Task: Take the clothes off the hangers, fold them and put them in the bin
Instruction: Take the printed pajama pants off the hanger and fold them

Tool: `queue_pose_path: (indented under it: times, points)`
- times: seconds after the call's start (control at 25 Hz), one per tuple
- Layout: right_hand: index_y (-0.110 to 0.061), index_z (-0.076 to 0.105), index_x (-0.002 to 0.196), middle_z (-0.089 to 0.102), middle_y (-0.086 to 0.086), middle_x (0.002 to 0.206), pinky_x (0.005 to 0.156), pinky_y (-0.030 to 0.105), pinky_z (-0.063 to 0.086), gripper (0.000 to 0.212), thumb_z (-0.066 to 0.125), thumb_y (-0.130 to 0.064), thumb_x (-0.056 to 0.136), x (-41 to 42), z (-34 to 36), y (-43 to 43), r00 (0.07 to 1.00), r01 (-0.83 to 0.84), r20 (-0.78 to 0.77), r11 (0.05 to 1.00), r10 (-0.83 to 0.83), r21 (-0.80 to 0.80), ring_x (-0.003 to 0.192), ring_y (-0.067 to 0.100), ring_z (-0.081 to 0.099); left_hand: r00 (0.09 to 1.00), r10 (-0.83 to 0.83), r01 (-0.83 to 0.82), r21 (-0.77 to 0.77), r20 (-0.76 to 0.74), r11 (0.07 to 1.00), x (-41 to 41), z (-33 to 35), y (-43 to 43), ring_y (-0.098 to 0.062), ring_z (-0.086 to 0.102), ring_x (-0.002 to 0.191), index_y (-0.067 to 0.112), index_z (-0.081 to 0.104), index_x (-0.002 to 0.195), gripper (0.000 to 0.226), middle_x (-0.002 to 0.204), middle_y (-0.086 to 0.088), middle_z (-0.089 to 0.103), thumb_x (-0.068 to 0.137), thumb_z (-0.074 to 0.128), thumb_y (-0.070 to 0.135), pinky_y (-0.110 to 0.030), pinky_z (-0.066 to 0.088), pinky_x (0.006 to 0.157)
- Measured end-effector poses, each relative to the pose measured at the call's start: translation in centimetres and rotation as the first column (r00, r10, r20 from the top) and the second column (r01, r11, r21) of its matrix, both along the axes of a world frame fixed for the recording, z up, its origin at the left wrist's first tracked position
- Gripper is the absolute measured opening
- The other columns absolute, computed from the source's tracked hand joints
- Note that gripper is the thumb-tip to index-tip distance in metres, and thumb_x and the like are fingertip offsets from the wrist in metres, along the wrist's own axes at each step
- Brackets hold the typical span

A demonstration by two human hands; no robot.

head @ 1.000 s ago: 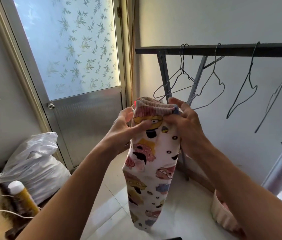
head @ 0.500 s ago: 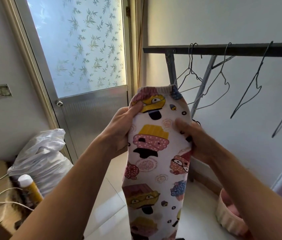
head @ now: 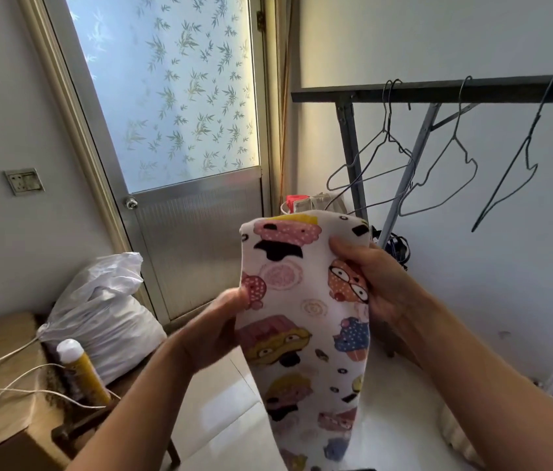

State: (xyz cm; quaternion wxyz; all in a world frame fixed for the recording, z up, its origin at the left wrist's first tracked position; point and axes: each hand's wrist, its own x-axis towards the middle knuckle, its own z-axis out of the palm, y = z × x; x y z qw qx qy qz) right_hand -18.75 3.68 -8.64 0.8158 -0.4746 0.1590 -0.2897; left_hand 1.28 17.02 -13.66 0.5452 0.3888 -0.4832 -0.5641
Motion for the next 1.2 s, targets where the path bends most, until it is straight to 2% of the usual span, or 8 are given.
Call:
queue_pose_path:
  times: [0.16,0.32,0.48,0.6,0.76,0.92,1.08,1.2]
  points:
    - [-0.001,0.056,0.121,0.069,0.021,0.101,0.088,0.049,0.051,0.044,0.06,-0.019,0.081,1.2,0.4,-0.3,0.999,0.017,-0.038,0.994,-0.013,0.104,0.09,0.033,0.066,0.984,0.139,-0.147,0.068,0.108,0.987,-0.2,-2.2,1.9,-0.04,0.062,0.113,0.006,0.063,0.12,0.07,0.12,-0.022,0.066,0.062,0.09,0.035,-0.038,0.055,0.089]
    - [-0.005,0.07,0.099,0.072,0.015,0.086,0.073,0.043,0.059,0.034,0.056,-0.031,0.083,1.2,-0.6,-0.2,0.995,-0.046,0.089,0.988,0.033,0.149,0.077,0.029,0.071,0.926,0.377,-0.377,0.081,0.025,0.923,-1.0,-0.6,2.3,-0.039,0.069,0.098,0.005,0.073,0.101,0.024,0.107,-0.024,0.071,0.081,0.072,0.018,-0.039,0.06,0.076]
    - [-0.006,0.067,0.119,0.064,0.024,0.12,0.095,0.053,0.048,0.066,0.081,-0.046,0.068,0.9,-3.1,0.5,0.957,-0.285,0.07,0.957,0.282,0.053,0.109,0.04,0.061,0.872,0.486,-0.483,0.058,-0.062,0.874,-0.9,1.8,1.6,-0.032,0.073,0.082,0.004,0.072,0.097,0.026,0.096,-0.022,0.073,0.082,0.063,0.022,-0.038,0.061,0.067]
    - [-0.005,0.054,0.132,0.057,0.029,0.128,0.094,0.055,0.05,0.076,0.086,-0.025,0.066,1.0,-4.4,1.2,0.925,-0.377,-0.073,0.925,0.372,-0.057,0.113,0.044,0.058,0.909,0.408,-0.408,0.023,-0.086,0.913,-0.1,2.7,1.8,-0.036,0.071,0.092,0.005,0.068,0.11,0.04,0.106,-0.022,0.071,0.076,0.08,0.022,-0.042,0.06,0.072]
    - [-0.007,0.049,0.126,0.069,0.022,0.112,0.08,0.054,0.057,0.05,0.061,0.012,0.082,1.7,-3.8,1.7,0.959,-0.181,-0.258,0.956,0.12,-0.23,0.098,0.04,0.068,0.954,0.275,-0.284,0.077,0.117,0.956,0.7,3.3,2.9,-0.034,0.069,0.103,0.011,0.052,0.128,0.057,0.114,-0.015,0.07,0.077,0.072,-0.003,-0.038,0.06,0.077]
    - [-0.017,0.052,0.116,0.071,0.009,0.096,0.065,0.038,0.06,0.034,0.06,0.002,0.089,2.3,-2.5,2.3,0.938,-0.044,-0.333,0.924,-0.093,-0.381,0.078,0.022,0.071,0.875,0.403,-0.439,0.089,0.27,0.894,0.7,4.8,3.1,-0.021,0.073,0.09,0.011,0.05,0.126,0.047,0.104,-0.007,0.074,0.083,0.064,0.001,-0.028,0.059,0.066]
    - [-0.017,0.032,0.143,0.064,0.011,0.118,0.075,0.045,0.06,0.072,0.072,-0.013,0.084,3.0,-2.3,2.3,0.892,0.198,-0.279,0.862,-0.355,-0.466,0.095,0.029,0.07,0.687,0.672,-0.703,0.02,0.276,0.711,0.2,4.8,2.2,-0.018,0.074,0.07,0.018,0.039,0.133,0.061,0.106,-0.017,0.066,0.083,0.073,0.014,-0.024,0.056,0.054]
    - [-0.03,0.025,0.149,0.044,0.014,0.143,0.079,0.047,0.059,0.084,0.075,-0.024,0.082,3.1,-1.7,1.5,0.868,0.281,-0.243,0.832,-0.433,-0.477,0.111,0.035,0.062,0.68,0.703,-0.707,-0.07,0.209,0.704,-0.4,4.5,1.5,-0.02,0.073,0.076,0.025,0.046,0.133,0.055,0.105,-0.02,0.067,0.085,0.071,0.013,-0.026,0.056,0.056]
